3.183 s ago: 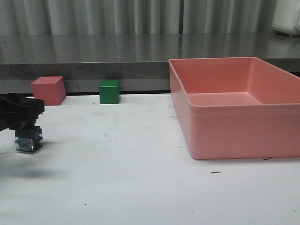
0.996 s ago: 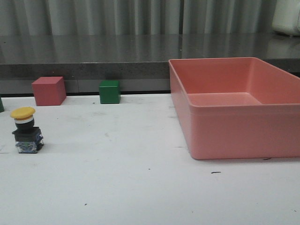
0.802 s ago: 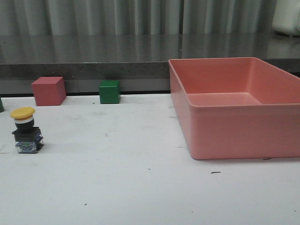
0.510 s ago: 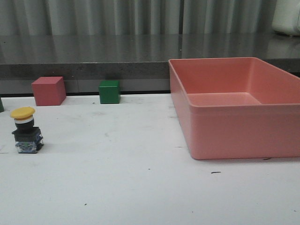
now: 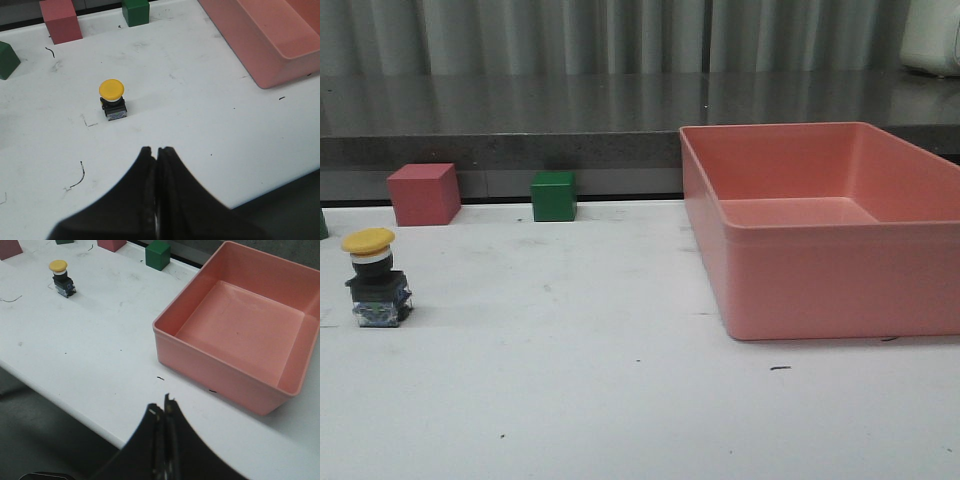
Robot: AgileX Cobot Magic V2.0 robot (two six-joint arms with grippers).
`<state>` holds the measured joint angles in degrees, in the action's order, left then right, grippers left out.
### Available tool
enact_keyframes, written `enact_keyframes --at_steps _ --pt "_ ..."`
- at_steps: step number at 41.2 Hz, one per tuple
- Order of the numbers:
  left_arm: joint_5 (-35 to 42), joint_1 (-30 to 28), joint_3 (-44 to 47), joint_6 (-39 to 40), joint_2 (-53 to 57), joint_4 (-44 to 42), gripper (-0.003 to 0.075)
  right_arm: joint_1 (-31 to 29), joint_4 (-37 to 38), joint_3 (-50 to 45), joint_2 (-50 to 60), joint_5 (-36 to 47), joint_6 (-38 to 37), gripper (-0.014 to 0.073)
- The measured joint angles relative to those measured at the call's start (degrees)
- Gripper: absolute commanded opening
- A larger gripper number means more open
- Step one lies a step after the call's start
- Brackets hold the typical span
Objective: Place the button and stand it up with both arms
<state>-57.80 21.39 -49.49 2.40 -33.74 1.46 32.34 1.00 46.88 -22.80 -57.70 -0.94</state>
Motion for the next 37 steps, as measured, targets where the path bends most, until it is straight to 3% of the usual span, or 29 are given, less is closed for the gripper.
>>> enact_keyframes --at_steps 11,23,29,37 --pt "6.7 -2.7 5.2 -0.1 6.1 -0.6 -0.002 0.0 0.0 0.0 0.0 0.0 0.0 -0.0069" --pt "33.8 -15.6 27.6 -0.1 21.5 -1.9 -0.002 0.0 0.0 0.0 0.0 0.0 0.0 -0.0069" --pt "41.1 -19.7 38.5 -0.1 28.4 -1.9 -0.002 0.0 0.0 0.0 0.0 0.0 0.0 -0.0069" --pt "50.7 -20.8 48.6 -0.1 33.5 -1.9 -0.002 0.0 0.0 0.0 0.0 0.0 0.0 -0.0069"
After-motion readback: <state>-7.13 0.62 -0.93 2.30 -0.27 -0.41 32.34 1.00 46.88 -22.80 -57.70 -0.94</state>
